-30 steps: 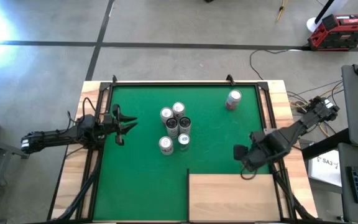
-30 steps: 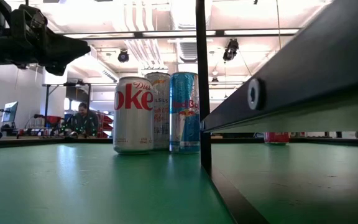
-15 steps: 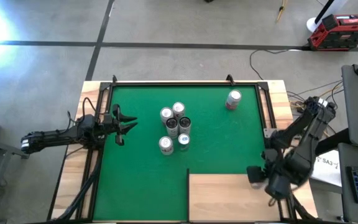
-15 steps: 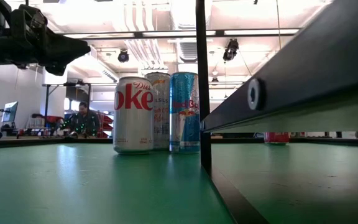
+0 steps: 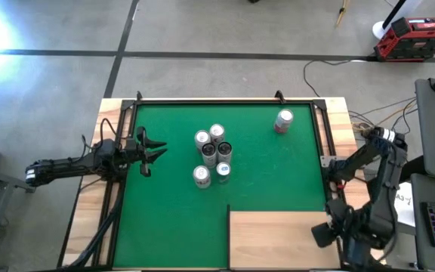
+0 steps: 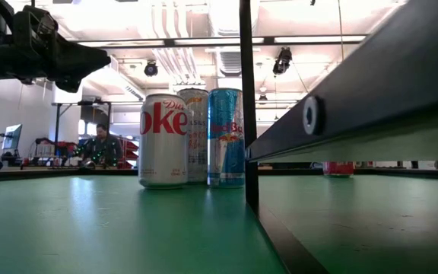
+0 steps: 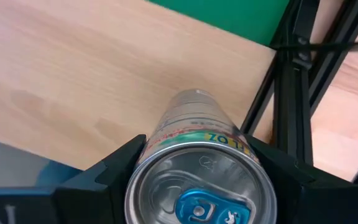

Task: Place canned beverage on shelf
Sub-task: Put the right blue soda can on the shelf

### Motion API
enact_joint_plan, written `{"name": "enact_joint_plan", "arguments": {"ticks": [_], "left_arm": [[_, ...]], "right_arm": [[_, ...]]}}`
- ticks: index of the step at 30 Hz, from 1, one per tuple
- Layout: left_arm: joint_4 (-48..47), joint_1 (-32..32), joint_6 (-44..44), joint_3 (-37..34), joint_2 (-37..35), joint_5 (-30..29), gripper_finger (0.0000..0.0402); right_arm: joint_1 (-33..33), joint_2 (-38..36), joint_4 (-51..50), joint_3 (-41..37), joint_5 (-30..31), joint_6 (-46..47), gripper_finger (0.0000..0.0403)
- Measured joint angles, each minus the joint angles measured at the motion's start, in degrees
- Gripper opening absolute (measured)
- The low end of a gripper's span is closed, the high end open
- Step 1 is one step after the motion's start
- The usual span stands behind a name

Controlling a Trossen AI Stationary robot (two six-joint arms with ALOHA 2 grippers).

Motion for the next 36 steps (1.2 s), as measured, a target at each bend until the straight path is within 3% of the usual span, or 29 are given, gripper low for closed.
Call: {"name": "enact_joint_plan", "arguments": {"ticks": [8, 19, 36], "left_arm": [[0.01, 0.01, -0.01, -0.01, 0.0, 0.02, 0.0088], [0.0, 0.0, -0.01, 0.0, 0.0, 0.02, 0.0088], [0.01, 0.01, 0.0, 0.0, 0.0, 0.0, 0.0088]], "right_arm": [[2.3, 4.62, 0.54, 4.28, 1.21, -0.16, 0.0243], [3.25, 11.08, -1.53, 11.03, 1.2, -0.17, 0.0235], [3.29, 13.7, 0.85, 12.76, 0.42, 1.58, 0.0236]]}}
